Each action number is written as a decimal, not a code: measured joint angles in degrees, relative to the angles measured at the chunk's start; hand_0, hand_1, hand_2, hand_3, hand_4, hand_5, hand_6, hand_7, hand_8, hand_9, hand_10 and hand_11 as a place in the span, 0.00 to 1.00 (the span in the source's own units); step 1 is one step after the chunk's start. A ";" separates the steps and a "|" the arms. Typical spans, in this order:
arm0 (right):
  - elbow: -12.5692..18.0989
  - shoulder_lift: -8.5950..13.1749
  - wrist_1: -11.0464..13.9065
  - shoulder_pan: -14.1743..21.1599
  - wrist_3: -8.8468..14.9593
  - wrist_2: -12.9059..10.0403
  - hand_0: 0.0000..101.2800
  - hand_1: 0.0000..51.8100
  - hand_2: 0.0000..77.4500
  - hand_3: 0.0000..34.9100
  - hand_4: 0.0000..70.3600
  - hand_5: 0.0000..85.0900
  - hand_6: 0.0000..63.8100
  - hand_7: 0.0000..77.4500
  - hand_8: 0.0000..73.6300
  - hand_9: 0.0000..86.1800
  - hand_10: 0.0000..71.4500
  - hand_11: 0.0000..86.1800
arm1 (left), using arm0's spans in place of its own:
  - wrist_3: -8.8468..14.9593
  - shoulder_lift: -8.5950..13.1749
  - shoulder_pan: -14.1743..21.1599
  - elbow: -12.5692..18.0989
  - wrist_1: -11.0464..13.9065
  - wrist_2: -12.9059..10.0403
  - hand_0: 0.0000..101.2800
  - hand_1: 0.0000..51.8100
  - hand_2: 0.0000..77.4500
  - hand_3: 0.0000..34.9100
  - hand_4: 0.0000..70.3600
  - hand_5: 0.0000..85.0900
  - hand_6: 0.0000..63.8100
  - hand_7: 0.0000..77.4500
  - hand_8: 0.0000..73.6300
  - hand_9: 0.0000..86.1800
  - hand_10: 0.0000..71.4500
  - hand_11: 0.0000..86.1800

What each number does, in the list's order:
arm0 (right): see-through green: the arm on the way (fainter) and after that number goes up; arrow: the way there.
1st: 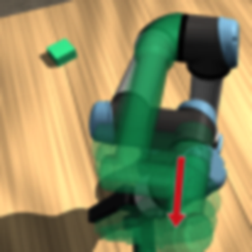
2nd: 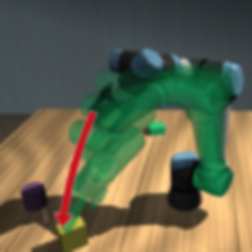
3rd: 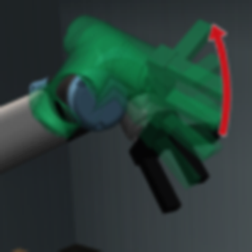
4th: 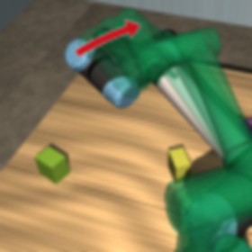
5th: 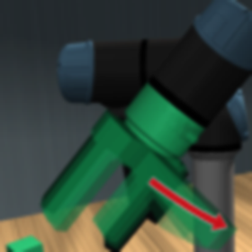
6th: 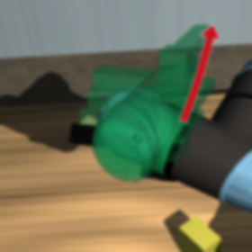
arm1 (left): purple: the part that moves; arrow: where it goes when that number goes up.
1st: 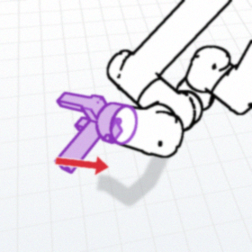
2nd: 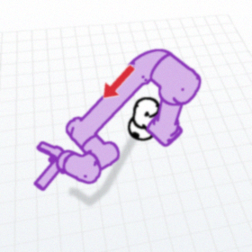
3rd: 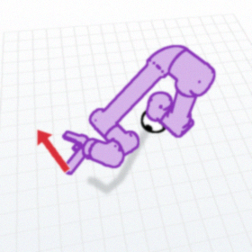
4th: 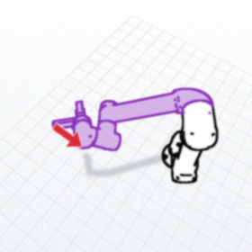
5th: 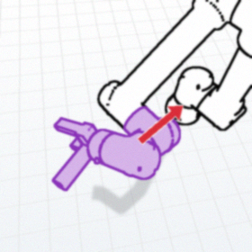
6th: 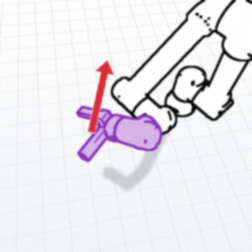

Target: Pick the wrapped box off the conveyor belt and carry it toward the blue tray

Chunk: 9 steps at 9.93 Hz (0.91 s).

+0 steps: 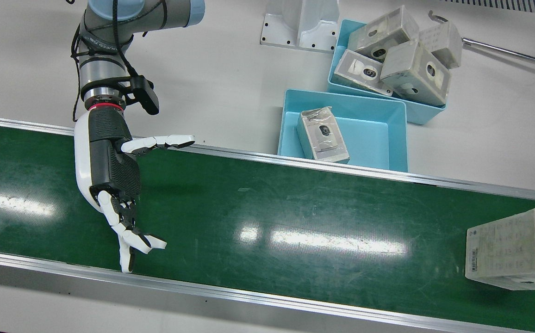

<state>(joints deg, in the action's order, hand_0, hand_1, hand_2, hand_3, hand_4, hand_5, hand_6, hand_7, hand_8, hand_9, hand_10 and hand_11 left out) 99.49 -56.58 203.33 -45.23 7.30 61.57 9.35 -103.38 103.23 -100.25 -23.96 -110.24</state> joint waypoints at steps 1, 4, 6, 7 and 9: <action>0.00 0.10 0.13 0.06 0.00 -0.03 0.48 0.31 0.11 0.01 0.15 0.19 0.13 0.31 0.03 0.04 0.00 0.01 | 0.00 0.00 0.00 0.00 0.00 0.00 0.00 0.00 0.01 0.00 0.00 0.01 0.01 0.01 0.01 0.01 0.01 0.01; -0.02 0.44 0.23 0.31 0.00 -0.20 0.47 0.27 0.11 0.00 0.15 0.17 0.13 0.31 0.02 0.04 0.00 0.01 | 0.00 0.00 0.00 0.00 0.00 0.00 0.00 0.00 0.01 0.00 0.00 0.01 0.01 0.01 0.01 0.01 0.01 0.01; -0.07 0.52 0.22 0.43 0.00 -0.36 0.47 0.24 0.10 0.01 0.15 0.18 0.13 0.31 0.02 0.04 0.00 0.01 | 0.00 0.00 0.00 0.00 0.00 0.00 0.00 0.00 0.01 0.00 0.00 0.01 0.01 0.01 0.01 0.01 0.01 0.01; -0.11 0.61 0.22 0.45 0.00 -0.42 0.47 0.25 0.11 0.00 0.16 0.18 0.13 0.31 0.02 0.04 0.00 0.01 | 0.00 0.00 0.00 0.00 0.00 0.00 0.00 0.00 0.01 0.00 0.00 0.01 0.01 0.01 0.01 0.01 0.01 0.01; -0.50 0.86 0.22 0.57 0.05 -0.50 0.47 0.25 0.11 0.00 0.16 0.18 0.13 0.31 0.03 0.04 0.00 0.01 | 0.00 0.00 0.00 0.00 0.00 0.00 0.00 0.00 0.01 0.00 0.00 0.01 0.01 0.01 0.01 0.01 0.00 0.01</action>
<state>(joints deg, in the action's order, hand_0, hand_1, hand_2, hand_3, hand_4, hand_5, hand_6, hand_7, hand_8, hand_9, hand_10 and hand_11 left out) 99.00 -55.72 203.56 -44.66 7.35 61.07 9.35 -103.38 103.23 -100.25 -23.96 -110.24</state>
